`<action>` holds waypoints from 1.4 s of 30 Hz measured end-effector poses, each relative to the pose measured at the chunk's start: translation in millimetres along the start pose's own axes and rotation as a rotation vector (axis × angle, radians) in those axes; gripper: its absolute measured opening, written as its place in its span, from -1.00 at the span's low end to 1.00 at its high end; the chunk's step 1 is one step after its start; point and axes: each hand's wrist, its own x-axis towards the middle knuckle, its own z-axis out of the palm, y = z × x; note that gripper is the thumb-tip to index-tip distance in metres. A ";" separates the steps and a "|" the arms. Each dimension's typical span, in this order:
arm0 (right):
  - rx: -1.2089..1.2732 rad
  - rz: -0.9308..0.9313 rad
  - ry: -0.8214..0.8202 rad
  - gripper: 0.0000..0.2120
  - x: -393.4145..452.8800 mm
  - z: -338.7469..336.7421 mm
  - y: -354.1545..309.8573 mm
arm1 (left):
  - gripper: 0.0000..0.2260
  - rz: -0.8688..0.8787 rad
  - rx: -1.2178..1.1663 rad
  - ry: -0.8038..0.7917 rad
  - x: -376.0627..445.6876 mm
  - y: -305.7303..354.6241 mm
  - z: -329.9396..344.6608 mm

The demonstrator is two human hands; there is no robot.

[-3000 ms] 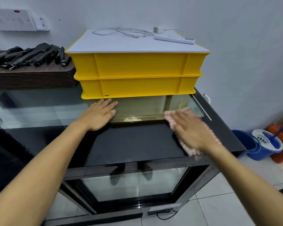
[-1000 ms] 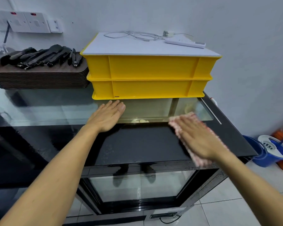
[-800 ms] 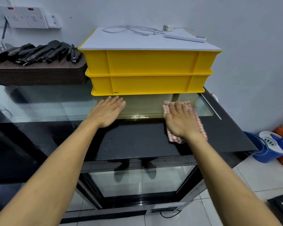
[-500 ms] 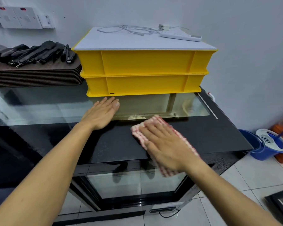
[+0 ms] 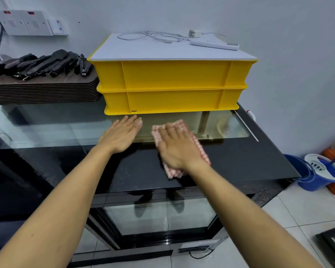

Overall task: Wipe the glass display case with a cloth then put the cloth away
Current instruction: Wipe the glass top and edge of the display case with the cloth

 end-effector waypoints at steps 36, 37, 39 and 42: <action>-0.011 0.154 0.015 -0.35 46.6 -8.1 12.0 | -0.39 -0.058 -0.116 0.030 3.1 -0.3 -4.2; 0.006 0.087 0.000 -0.37 41.5 -3.1 -11.6 | -0.36 -0.078 -0.145 0.027 2.9 -2.4 -4.7; 0.027 -0.041 -0.023 -0.41 16.9 4.5 -40.3 | -0.20 -0.076 -0.163 0.023 5.5 -9.1 -3.9; 0.008 -0.140 -0.010 -0.44 -37.8 5.5 -29.1 | -0.27 -0.047 -0.127 0.017 6.9 -12.4 -2.2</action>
